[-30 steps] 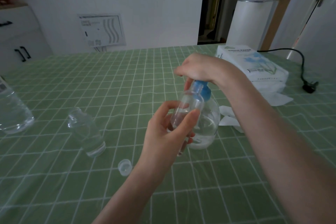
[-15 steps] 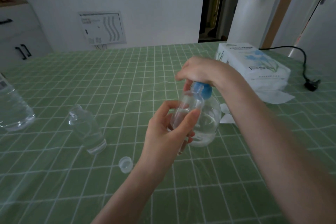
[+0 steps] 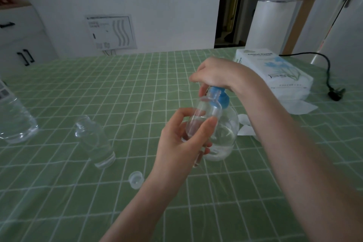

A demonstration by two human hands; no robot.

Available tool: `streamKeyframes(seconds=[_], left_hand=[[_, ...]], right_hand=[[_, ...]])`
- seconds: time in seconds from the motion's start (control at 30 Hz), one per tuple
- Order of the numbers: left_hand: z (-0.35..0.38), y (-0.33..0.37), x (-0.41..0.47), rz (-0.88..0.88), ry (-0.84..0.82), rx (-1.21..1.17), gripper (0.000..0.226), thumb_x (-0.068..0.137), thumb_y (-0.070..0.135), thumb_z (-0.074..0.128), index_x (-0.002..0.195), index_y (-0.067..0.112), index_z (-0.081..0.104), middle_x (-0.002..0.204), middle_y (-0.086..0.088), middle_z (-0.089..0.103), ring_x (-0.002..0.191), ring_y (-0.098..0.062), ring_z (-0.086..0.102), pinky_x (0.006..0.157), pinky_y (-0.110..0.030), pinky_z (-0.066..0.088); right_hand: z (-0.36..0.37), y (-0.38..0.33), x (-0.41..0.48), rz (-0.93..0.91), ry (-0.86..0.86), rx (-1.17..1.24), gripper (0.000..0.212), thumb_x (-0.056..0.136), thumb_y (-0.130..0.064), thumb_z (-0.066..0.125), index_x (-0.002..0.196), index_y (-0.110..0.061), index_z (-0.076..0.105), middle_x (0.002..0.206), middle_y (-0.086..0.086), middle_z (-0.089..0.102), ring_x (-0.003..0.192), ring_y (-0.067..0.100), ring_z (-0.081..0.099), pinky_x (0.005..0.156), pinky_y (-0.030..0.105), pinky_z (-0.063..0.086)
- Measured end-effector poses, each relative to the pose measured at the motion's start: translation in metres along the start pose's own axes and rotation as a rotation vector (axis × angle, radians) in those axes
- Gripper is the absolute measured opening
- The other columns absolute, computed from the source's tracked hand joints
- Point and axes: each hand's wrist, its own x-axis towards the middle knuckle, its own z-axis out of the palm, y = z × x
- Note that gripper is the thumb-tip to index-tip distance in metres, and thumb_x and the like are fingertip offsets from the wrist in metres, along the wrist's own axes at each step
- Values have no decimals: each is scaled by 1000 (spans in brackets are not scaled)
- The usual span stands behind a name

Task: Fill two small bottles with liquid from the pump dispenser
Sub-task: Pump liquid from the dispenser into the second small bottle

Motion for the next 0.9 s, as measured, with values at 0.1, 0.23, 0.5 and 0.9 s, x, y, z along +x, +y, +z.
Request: streamKeyframes(seconds=[0.1, 0.23, 0.5, 0.9], left_hand=[[-1, -1, -1, -6, 3, -3, 35, 61, 49, 67, 85, 24, 62, 68, -2, 68, 53, -11, 59, 43, -21, 43], [-1, -3, -2, -18, 6, 5, 35, 62, 47, 67, 85, 22, 62, 69, -3, 68, 53, -11, 59, 44, -22, 43], [-1, 0, -1, -6, 4, 3, 36, 60, 49, 66, 85, 24, 62, 68, 0, 68, 54, -11, 60, 45, -22, 45], [-1, -3, -2, -7, -5, 22, 36, 61, 50, 66, 86, 24, 62, 68, 0, 69, 54, -9, 60, 47, -23, 46]], right_hand=[[3, 2, 2, 3, -2, -7, 36, 96, -28, 50, 121, -5, 61, 108, 11, 70, 104, 25, 64, 79, 34, 41], [8, 5, 3, 17, -34, -10, 38, 96, -27, 49, 126, -5, 58, 112, 13, 68, 103, 28, 63, 85, 35, 44], [1, -1, 0, -51, -7, -43, 38, 97, -28, 48, 121, -3, 62, 109, 15, 71, 105, 30, 66, 92, 39, 47], [6, 4, 4, -11, -73, -57, 47, 98, -35, 46, 138, -9, 51, 129, 13, 61, 118, 29, 56, 89, 37, 37]])
